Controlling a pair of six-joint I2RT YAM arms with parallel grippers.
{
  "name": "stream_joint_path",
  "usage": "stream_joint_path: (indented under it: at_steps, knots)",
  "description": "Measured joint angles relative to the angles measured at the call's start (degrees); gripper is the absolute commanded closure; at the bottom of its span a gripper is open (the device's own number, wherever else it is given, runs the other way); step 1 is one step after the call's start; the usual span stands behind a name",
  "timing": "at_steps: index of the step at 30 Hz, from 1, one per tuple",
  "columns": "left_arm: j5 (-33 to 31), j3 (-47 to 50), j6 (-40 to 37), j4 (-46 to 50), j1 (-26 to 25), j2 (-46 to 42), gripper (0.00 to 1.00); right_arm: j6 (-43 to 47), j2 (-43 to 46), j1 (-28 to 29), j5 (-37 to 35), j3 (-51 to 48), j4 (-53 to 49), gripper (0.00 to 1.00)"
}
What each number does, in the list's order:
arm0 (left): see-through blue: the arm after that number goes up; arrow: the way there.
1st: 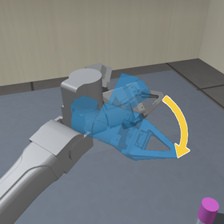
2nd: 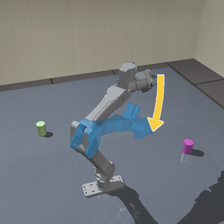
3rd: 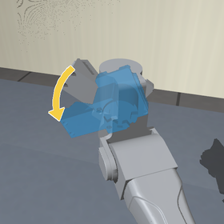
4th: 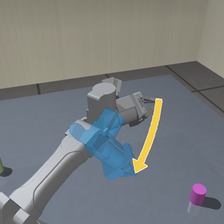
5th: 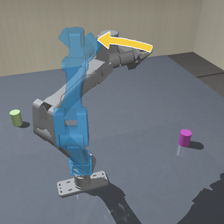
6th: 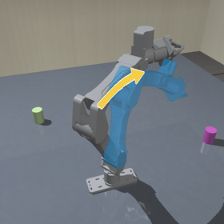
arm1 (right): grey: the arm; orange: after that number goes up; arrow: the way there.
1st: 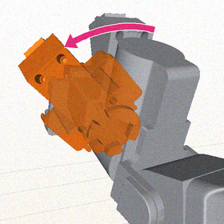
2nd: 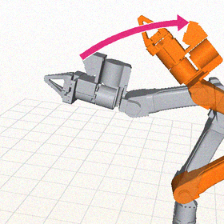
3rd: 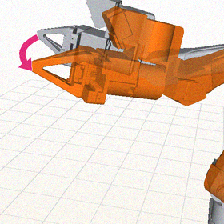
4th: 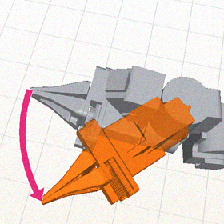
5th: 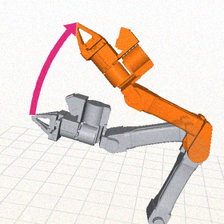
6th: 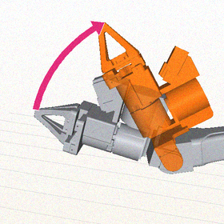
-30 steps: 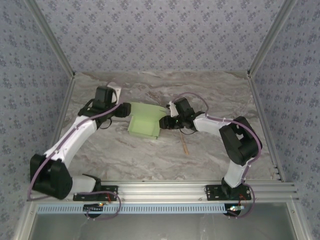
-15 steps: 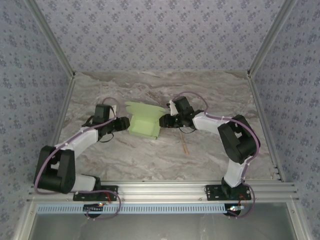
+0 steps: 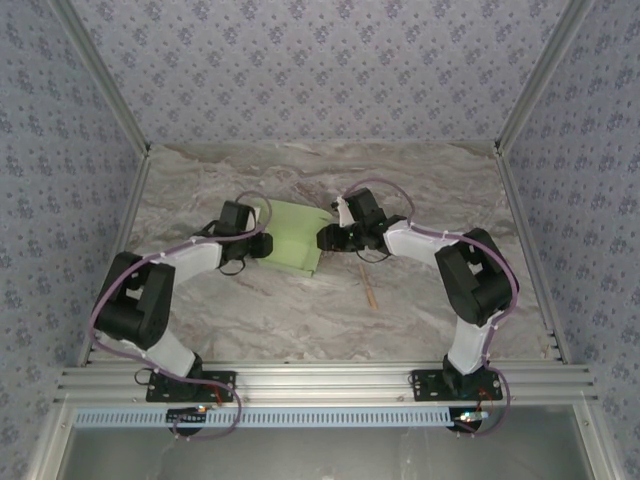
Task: Fold the paper box
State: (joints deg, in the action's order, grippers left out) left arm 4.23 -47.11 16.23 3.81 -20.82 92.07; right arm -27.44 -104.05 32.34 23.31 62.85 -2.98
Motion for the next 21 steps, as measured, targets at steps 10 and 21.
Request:
stream_joint_path:
  at_steps: [10,21]
  knots:
    - [-8.37,0.0,-0.04,0.13,-2.49,1.42,0.79,0.02,0.0,-0.07,-0.13,0.42,-2.34,0.57]
    - [-12.72,0.0,3.39,0.57,-5.16,1.51,0.87,-0.72,0.39,0.98,-2.89,0.0,-4.52,0.52]
